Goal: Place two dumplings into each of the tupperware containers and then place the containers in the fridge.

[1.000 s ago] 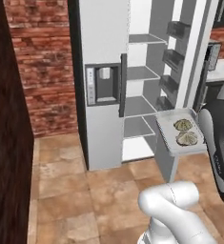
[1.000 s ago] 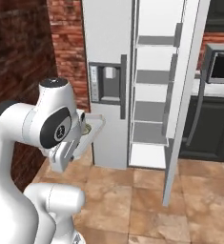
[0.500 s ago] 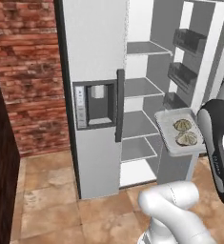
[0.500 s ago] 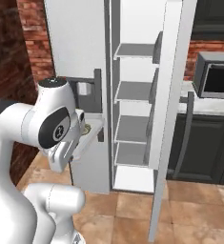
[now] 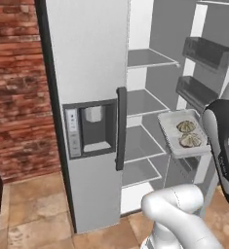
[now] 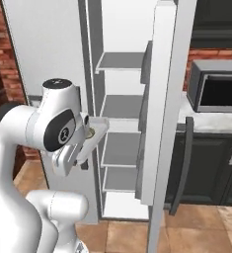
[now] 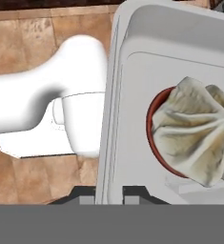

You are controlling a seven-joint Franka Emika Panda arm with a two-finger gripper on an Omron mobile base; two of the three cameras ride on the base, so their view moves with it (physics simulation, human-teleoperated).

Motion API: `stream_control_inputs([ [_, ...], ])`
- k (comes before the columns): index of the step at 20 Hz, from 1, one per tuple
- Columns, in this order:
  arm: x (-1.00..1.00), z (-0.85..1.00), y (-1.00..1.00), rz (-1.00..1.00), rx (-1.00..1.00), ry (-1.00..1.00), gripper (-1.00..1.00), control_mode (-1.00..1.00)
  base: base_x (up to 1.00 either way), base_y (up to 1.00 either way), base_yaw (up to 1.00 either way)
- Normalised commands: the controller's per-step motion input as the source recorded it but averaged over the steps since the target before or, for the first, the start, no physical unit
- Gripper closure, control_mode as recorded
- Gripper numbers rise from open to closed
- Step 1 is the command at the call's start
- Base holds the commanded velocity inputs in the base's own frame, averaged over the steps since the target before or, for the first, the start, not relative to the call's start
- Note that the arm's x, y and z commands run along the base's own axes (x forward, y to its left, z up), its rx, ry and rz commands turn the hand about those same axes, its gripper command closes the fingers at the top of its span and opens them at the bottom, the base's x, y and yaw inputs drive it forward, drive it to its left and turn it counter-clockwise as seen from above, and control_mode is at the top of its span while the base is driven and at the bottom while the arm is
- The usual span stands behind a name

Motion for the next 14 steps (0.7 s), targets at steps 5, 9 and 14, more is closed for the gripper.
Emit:
stream_control_inputs([
  [5, 0.0, 0.0, 0.0, 0.0, 0.0, 0.0, 1.0, 1.0, 0.49, 0.13, 0.0],
  [9, 0.0, 0.0, 0.0, 0.0, 0.0, 0.0, 1.0, 1.0, 0.95, 0.22, 0.56],
  [14, 0.0, 0.0, 0.0, 0.0, 0.0, 0.0, 1.0, 1.0, 0.56, -0.1, 0.32],
])
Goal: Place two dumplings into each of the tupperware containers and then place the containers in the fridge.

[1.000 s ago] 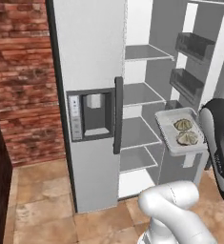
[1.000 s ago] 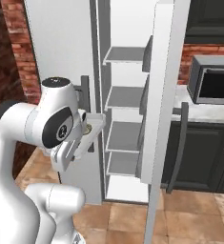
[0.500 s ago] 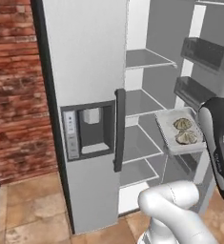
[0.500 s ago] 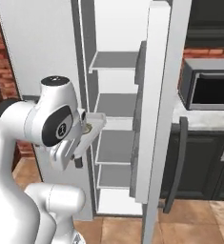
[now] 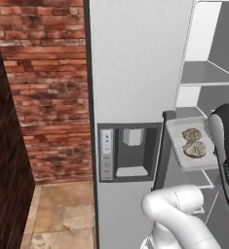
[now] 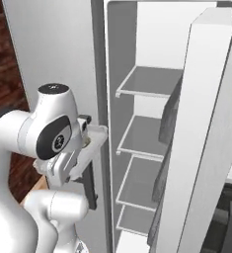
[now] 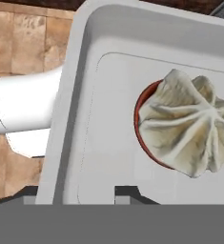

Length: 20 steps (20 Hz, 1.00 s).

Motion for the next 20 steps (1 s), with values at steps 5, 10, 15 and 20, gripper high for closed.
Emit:
stream_control_inputs([
  [5, 0.0, 0.0, 0.0, 0.0, 0.0, 0.0, 1.0, 1.0, 0.0, -0.39, 0.0],
  [10, 0.0, 0.0, 0.0, 0.0, 0.0, 0.0, 1.0, 1.0, -0.16, -0.33, -0.06],
  [15, 0.0, 0.0, 0.0, 0.0, 0.0, 0.0, 1.0, 1.0, -0.4, -0.34, -0.15],
  [20, 0.0, 0.0, 0.0, 0.0, 0.0, 0.0, 1.0, 1.0, -0.31, -0.17, -0.14],
])
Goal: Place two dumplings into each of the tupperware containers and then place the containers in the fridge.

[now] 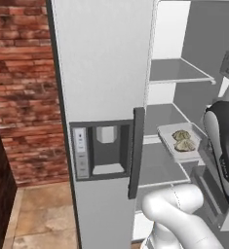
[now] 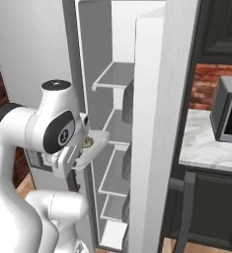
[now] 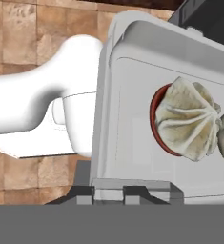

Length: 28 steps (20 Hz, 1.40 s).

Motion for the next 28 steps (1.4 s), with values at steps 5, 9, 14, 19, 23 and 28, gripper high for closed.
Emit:
stream_control_inputs([
  [5, 0.0, 0.0, 0.0, 0.0, 0.0, 0.0, 1.0, 1.0, 0.0, -0.15, -0.12],
  [9, 0.0, 0.0, 0.0, 0.0, 0.0, 0.0, 1.0, 1.0, 0.19, -0.2, -0.12],
  [14, 0.0, 0.0, 0.0, 0.0, 0.0, 0.0, 1.0, 1.0, 0.47, -0.16, -0.08],
  [19, 0.0, 0.0, 0.0, 0.0, 0.0, 0.0, 1.0, 1.0, 0.52, 0.0, -0.04],
  [23, 0.0, 0.0, 0.0, 0.0, 0.0, 0.0, 1.0, 1.0, 0.25, -0.28, -0.03],
  [28, 0.0, 0.0, 0.0, 0.0, 0.0, 0.0, 1.0, 1.0, 0.0, -0.58, 0.0],
])
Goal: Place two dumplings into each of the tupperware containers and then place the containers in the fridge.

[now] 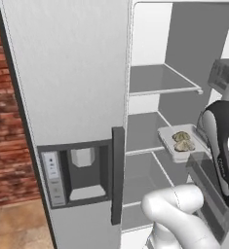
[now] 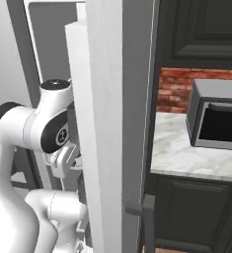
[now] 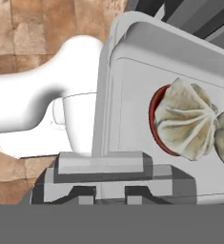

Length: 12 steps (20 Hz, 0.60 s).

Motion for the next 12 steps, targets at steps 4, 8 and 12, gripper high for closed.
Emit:
stream_control_inputs([
  [4, 0.0, 0.0, 0.0, 0.0, 0.0, 0.0, 1.0, 1.0, -0.01, 0.03, 0.0],
  [8, 0.0, 0.0, 0.0, 0.0, 0.0, 0.0, 1.0, 1.0, 0.0, 0.33, 0.01],
  [12, 0.0, 0.0, 0.0, 0.0, 0.0, 0.0, 1.0, 1.0, 0.0, 0.39, 0.09],
])
